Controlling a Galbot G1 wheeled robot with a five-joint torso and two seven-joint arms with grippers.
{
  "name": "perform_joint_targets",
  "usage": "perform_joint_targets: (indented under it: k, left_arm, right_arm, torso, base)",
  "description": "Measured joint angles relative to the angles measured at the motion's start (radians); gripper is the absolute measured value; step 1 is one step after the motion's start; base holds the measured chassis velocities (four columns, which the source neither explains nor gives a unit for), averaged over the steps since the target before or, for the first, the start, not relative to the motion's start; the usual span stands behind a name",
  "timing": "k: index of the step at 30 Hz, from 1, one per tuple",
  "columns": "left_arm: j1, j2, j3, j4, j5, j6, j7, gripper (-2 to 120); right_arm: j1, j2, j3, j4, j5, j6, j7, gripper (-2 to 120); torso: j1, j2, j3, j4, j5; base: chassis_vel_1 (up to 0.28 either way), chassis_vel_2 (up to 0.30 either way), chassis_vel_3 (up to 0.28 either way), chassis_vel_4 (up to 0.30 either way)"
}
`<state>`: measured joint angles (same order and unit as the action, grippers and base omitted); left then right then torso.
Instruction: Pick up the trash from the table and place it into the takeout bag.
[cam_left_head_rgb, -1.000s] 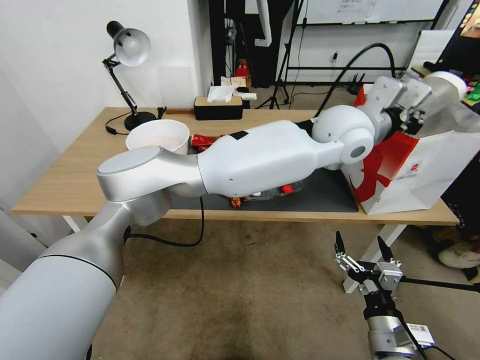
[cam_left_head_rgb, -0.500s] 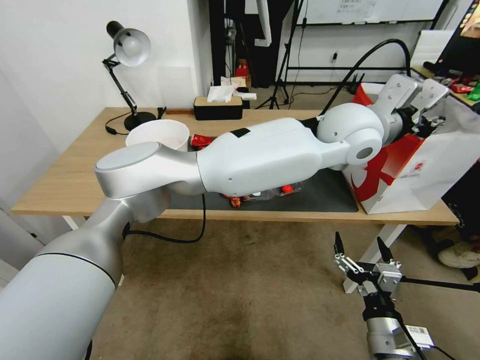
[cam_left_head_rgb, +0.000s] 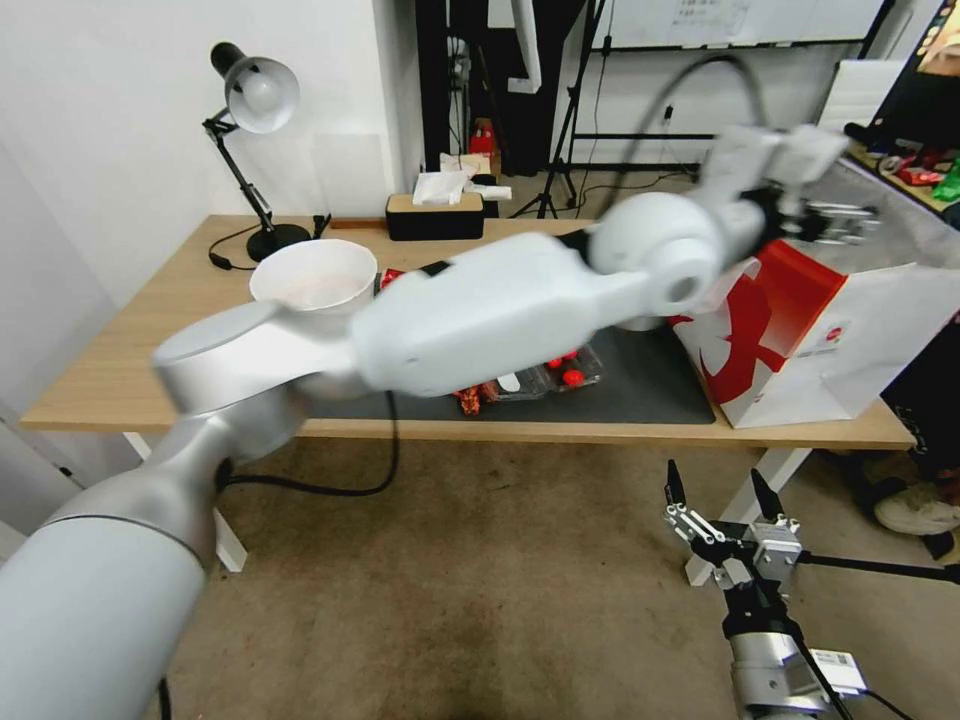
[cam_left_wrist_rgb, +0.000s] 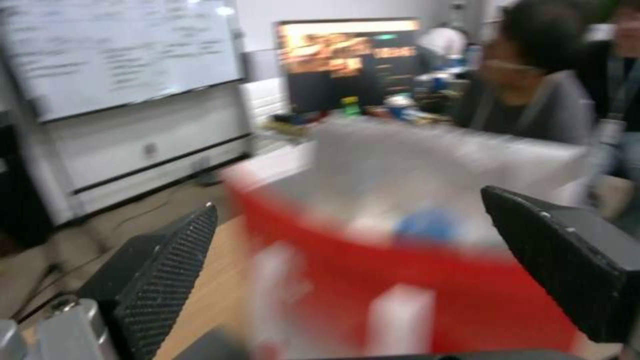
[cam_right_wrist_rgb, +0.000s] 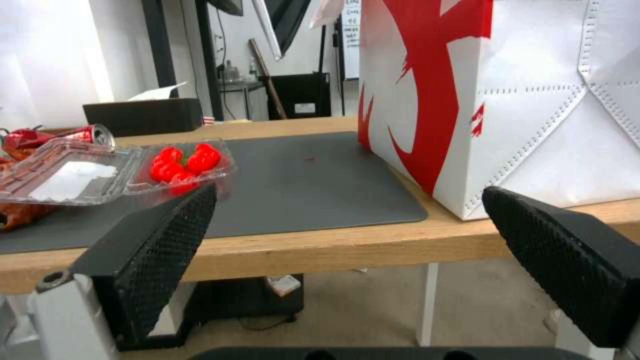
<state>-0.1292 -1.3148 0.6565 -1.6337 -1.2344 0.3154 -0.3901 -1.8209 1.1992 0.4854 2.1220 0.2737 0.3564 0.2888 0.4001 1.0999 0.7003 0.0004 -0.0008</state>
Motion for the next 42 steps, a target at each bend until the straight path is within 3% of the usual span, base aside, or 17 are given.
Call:
perform_joint_targets:
  k: [3,4,6,7,10,14,16,17,19,22,25,26,32,42]
  left_arm:
    - [0.108,0.115,-0.066,-0.084,0.047,-0.007,0.014,100]
    - [0.108,0.115,-0.066,-0.084,0.047,-0.007,0.014,100]
    - [0.211,0.194,-0.140,-0.152,0.090,-0.015,0.030,100]
    - [0.211,0.194,-0.140,-0.152,0.090,-0.015,0.030,100]
    - [0.354,0.263,-0.247,-0.228,0.152,-0.028,0.057,100]
    - [0.487,0.298,-0.335,-0.283,0.221,-0.033,0.084,100]
    - [0.681,0.330,-0.444,-0.337,0.327,-0.035,0.128,100]
    - [0.681,0.330,-0.444,-0.337,0.327,-0.035,0.128,100]
    - [0.855,0.346,-0.552,-0.382,0.405,-0.040,0.165,100]
    - [0.941,0.349,-0.619,-0.408,0.442,-0.045,0.181,100]
    - [1.184,0.345,-0.778,-0.463,0.580,-0.086,0.220,100]
    - [1.184,0.345,-0.778,-0.463,0.580,-0.086,0.220,100]
    - [1.428,0.295,-0.951,-0.517,0.749,-0.181,0.255,100]
    - [1.688,0.223,-1.083,-0.538,0.903,-0.320,0.242,100]
  right_arm:
    - [0.001,-0.005,0.000,0.000,0.003,0.000,0.001,100]
    - [0.001,-0.005,0.000,0.000,0.003,0.000,0.001,100]
    - [0.007,-0.012,0.000,-0.002,0.010,0.000,0.002,100]
    - [0.007,-0.012,0.000,-0.002,0.010,0.000,0.002,100]
    - [0.018,-0.020,-0.001,-0.003,0.026,0.000,0.003,100]
    - [0.026,-0.028,-0.001,-0.003,0.034,0.000,0.005,100]
    - [0.025,-0.043,0.001,0.007,0.045,0.000,0.007,100]
    - [0.025,-0.043,0.001,0.007,0.045,0.000,0.007,100]
    - [0.025,-0.051,0.001,0.010,0.052,-0.004,0.008,100]
    - [0.026,-0.052,0.001,0.010,0.054,-0.006,0.008,100]
    - [0.027,-0.052,-0.002,0.004,0.056,-0.009,0.007,100]
    - [0.027,-0.052,-0.002,0.004,0.056,-0.009,0.007,100]
    - [0.022,-0.055,-0.003,0.008,0.056,-0.012,0.007,100]
    - [0.014,-0.056,-0.002,0.019,0.055,-0.013,0.006,100]
  torso:
    - [0.000,0.000,0.000,0.0001,-0.0001]
    - [0.000,0.000,0.000,0.0001,-0.0001]
    - [0.000,0.000,0.000,-0.0002,0.0001]
    - [0.000,0.000,0.000,-0.0002,0.0001]
    - [0.000,0.000,0.000,-0.0002,0.0000]
    - [0.000,0.000,0.000,-0.0008,0.0003]
    - [0.000,0.000,0.000,-0.0005,0.0003]
    - [0.000,0.000,0.000,-0.0005,0.0003]
    - [0.000,0.000,0.000,-0.0003,0.0003]
    - [0.000,0.000,0.000,-0.0005,0.0005]
    - [0.000,0.000,0.000,0.0001,0.0005]
    - [0.000,0.000,0.000,0.0001,0.0005]
    - [0.000,0.000,0.000,-0.0007,0.0009]
    - [0.000,0.000,0.000,-0.0003,0.0009]
  base:
    - [0.000,0.000,0.000,0.000]
    - [0.000,0.000,0.000,0.000]
    - [0.000,0.000,0.000,0.000]
    - [0.000,0.000,0.000,0.000]
    - [0.000,0.000,0.000,0.000]
    - [0.000,0.000,0.000,0.000]
    - [0.000,0.000,0.000,0.000]
    - [0.000,0.000,0.000,0.000]
    - [0.000,0.000,0.000,0.000]
    - [0.000,0.000,0.000,0.000]
    - [0.000,0.000,0.000,0.000]
    - [0.000,0.000,0.000,0.000]
    - [0.000,0.000,0.000,0.000]
    - [0.000,0.000,0.000,0.000]
